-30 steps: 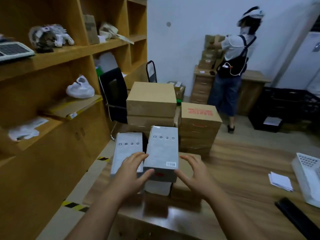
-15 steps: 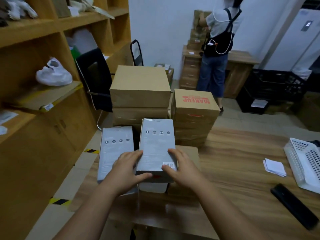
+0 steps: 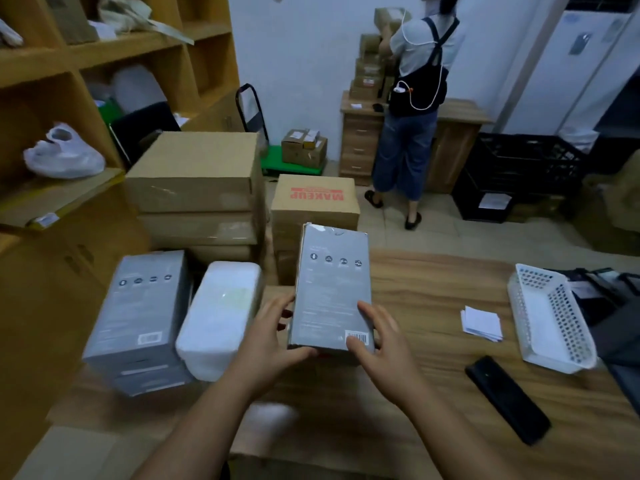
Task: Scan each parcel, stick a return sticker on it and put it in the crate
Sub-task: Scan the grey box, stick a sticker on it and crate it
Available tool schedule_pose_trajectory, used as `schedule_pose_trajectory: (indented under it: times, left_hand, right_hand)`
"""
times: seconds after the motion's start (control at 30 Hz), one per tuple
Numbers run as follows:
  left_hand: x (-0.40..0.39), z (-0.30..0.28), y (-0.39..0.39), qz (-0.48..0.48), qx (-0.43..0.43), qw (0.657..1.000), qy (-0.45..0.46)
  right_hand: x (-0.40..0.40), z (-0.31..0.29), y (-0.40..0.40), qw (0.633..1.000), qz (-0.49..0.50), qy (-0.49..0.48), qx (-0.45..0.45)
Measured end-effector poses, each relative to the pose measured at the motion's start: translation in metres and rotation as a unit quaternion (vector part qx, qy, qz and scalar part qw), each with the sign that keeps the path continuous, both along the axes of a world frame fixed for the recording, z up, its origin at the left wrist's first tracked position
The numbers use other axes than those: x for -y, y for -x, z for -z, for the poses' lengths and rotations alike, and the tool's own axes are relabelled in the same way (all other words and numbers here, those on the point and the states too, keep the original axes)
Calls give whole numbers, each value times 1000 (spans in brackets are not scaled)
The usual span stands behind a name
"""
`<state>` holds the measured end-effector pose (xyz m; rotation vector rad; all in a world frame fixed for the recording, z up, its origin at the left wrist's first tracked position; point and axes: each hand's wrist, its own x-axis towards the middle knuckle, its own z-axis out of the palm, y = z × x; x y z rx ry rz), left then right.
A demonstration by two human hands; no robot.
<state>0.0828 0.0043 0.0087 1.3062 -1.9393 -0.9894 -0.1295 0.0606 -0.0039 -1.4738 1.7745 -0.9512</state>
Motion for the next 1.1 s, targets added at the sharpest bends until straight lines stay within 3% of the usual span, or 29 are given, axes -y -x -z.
schedule_pose_trajectory:
  times: [0.23, 0.4, 0.5, 0.63, 0.67, 0.73, 0.8, 0.87, 0.93, 1.0, 1.1]
  left_hand:
    - [-39, 68, 109, 43, -15, 993, -111]
    - [-51, 88, 138, -9, -106, 975, -193]
    - [-49, 93, 140, 4, -70, 980, -184]
    - [-47, 99, 145, 25, 33, 986, -163]
    - [-47, 100, 147, 36, 56, 986, -152]
    - [-45, 101, 152, 69, 99, 986, -115]
    - [-44, 100, 159, 91, 114, 982, -120]
    - [-43, 99, 166, 88, 58, 976, -188]
    - [-43, 100, 174, 95, 11, 970, -225]
    - [-46, 99, 179, 79, -2, 976, -202]
    - [-45, 101, 177, 69, 58, 992, -91]
  right_hand:
    - [-50, 68, 94, 992, 38, -107, 63]
    - [-58, 105, 116, 973, 50, -165, 152]
    - [-57, 118, 127, 961, 66, -179, 201]
    - [-52, 122, 142, 917, 79, -231, 315]
    - [-50, 123, 144, 917, 81, -245, 305]
    - [-46, 122, 148, 948, 85, -246, 181]
    - [-42, 109, 151, 972, 113, -188, 84]
    - [-41, 96, 157, 975, 134, -145, 100]
    - [-41, 87, 158, 975, 105, -161, 109]
    - [-42, 88, 157, 975, 63, -185, 102]
    - [-40, 91, 159, 955, 65, -187, 220]
